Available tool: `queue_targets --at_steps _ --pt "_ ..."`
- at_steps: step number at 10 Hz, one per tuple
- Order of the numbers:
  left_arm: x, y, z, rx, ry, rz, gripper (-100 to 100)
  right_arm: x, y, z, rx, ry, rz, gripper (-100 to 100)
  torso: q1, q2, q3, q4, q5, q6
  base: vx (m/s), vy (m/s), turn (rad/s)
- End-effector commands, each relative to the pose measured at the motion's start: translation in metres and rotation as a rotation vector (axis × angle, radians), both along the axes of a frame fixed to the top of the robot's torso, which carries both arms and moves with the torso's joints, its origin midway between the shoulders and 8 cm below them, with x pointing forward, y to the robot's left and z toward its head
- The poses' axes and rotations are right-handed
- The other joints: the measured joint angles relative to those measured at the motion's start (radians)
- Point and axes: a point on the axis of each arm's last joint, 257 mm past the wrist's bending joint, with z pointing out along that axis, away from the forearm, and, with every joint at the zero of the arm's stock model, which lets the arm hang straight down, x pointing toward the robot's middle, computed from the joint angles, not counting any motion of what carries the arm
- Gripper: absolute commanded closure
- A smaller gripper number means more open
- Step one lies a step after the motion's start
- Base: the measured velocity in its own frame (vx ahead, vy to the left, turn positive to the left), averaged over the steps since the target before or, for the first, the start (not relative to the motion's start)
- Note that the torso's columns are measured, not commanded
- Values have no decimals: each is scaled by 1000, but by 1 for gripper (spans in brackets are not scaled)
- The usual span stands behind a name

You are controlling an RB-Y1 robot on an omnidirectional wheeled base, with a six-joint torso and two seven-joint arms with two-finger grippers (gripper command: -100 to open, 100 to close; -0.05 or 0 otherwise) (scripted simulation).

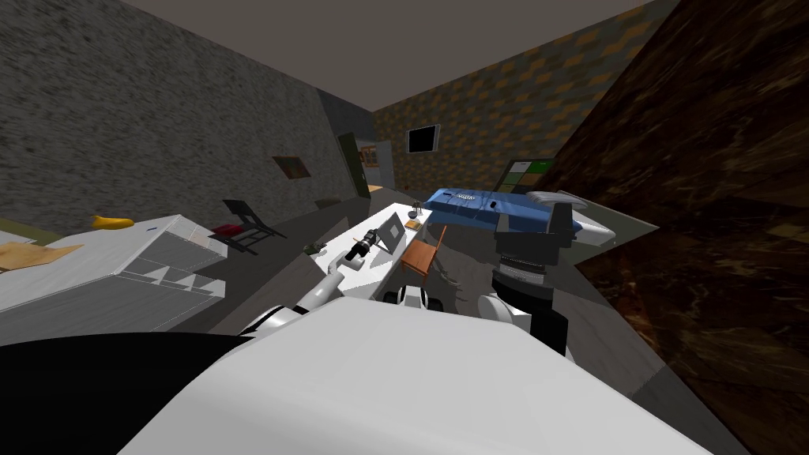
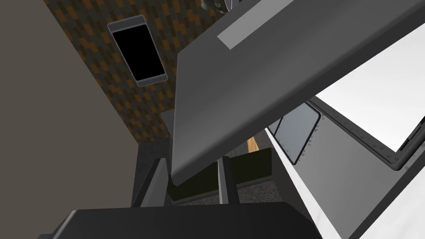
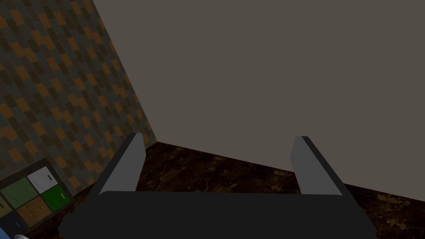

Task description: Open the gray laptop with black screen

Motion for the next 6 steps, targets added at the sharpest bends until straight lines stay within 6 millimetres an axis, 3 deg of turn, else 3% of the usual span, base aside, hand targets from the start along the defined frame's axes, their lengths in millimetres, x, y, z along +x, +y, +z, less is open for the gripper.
queue_targets --at_steps 1,6 --pt "-4 -3 -13 -27 31 4 100 0 0 0 0 0 0 0 -1 -1 0 -1 0 -1 0 0 0" --pt "-4 -3 -13 -27 31 4 100 0 0 0 0 0 0 0 1 -1 0 0 0 -3 0 0 -1"
